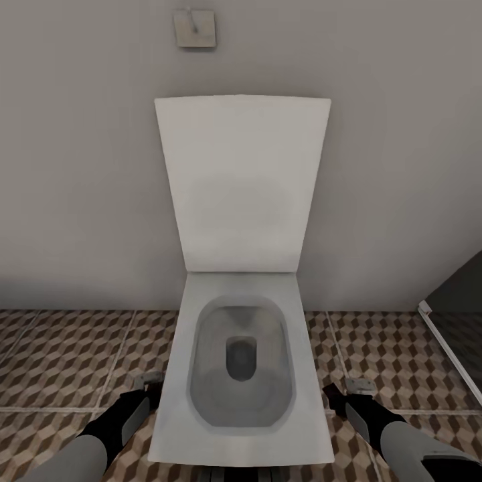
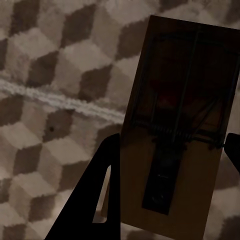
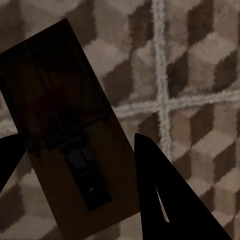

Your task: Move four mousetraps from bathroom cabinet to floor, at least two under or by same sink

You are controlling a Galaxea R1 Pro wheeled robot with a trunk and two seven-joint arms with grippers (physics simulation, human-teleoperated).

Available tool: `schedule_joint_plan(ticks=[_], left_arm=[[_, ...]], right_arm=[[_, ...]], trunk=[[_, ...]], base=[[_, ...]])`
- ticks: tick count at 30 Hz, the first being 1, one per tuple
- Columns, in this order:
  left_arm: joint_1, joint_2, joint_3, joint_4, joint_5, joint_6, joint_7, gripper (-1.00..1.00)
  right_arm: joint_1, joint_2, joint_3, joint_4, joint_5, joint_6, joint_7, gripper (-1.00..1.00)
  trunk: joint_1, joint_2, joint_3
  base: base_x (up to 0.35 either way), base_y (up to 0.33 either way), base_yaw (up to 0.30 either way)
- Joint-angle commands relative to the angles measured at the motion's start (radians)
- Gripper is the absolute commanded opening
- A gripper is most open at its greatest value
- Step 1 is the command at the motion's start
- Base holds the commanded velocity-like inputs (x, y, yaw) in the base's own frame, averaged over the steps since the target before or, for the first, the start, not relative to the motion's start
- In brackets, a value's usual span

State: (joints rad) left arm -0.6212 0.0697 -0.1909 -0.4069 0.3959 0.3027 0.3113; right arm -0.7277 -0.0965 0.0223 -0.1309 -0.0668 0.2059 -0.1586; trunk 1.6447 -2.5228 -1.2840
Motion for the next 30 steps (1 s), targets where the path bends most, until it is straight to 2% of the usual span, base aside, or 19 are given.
schedule_joint_plan(ticks=[1, 14, 30], left_arm=[[0.0, 0.001, -0.008, -0.002, 0.01, 0.004, 0.008, -1.0], [0.0, 0.0, -0.009, -0.016, 0.009, 0.006, 0.018, -1.0], [0.0, 0.0, -0.009, -0.016, 0.009, 0.013, 0.022, -1.0]], right_arm=[[0.0, 0.0, 0.002, -0.002, -0.008, 0.005, -0.001, -1.0], [0.0, 0.001, 0.002, -0.003, -0.008, 0.004, -0.001, -1.0], [0.0, 0.001, 0.006, -0.003, -0.01, 0.025, 0.005, -1.0]], trunk=[[0.0, 0.0, -0.001], [0.0, 0.0, -0.001], [0.007, -0.004, -0.059]], base=[[0.0, 0.0, 0.0], [0.0, 0.0, 0.0], [0.0, 0.0, 0.0]])
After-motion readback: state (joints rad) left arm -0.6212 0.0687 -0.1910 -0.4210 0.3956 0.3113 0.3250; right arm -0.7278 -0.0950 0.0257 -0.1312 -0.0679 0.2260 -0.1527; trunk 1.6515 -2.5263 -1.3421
